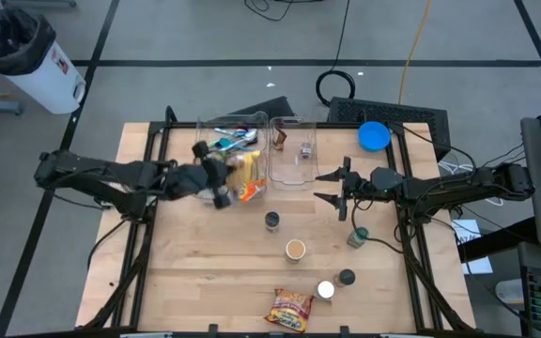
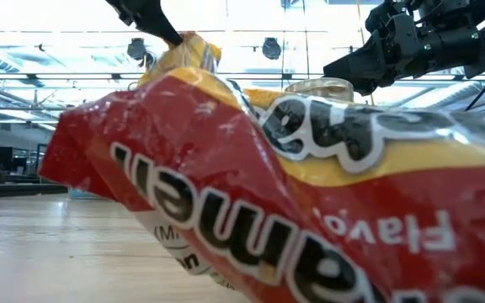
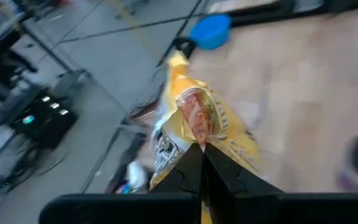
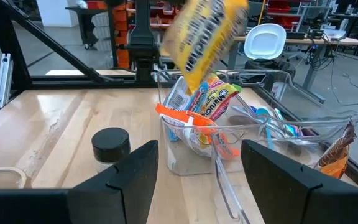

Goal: Pick & Place Food Item
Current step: Put the yellow noodle pack into the bottom left transparent bin

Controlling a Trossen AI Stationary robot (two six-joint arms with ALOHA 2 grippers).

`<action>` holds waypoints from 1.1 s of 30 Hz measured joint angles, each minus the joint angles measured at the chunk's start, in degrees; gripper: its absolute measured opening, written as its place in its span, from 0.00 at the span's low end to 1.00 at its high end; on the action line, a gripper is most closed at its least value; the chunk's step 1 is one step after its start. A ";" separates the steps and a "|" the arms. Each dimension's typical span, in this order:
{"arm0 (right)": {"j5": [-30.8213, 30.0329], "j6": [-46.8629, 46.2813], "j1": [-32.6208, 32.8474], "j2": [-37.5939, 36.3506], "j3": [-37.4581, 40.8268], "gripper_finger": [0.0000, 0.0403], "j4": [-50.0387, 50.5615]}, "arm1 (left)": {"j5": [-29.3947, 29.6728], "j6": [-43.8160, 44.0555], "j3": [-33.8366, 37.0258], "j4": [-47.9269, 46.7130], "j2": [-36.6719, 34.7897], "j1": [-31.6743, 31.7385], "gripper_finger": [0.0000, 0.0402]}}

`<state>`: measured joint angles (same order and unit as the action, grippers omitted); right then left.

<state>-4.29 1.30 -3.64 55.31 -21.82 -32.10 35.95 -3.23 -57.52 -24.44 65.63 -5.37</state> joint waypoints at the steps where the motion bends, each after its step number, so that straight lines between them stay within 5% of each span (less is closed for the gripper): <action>1: -0.02 0.15 0.00 0.00 0.00 0.56 0.17 | -0.42 -0.72 0.00 0.18 0.89 1.64 0.01; 15: -0.10 1.10 0.00 0.00 0.00 0.56 1.38 | -2.48 -1.44 0.04 -1.92 20.38 14.37 0.01; 33: -0.11 1.34 0.00 0.00 0.00 0.56 1.77 | 5.27 -1.52 0.20 1.35 12.17 12.83 0.01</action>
<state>-4.40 2.63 -3.64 55.31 -21.82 -30.33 41.23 -4.74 -57.31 -23.09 77.81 7.46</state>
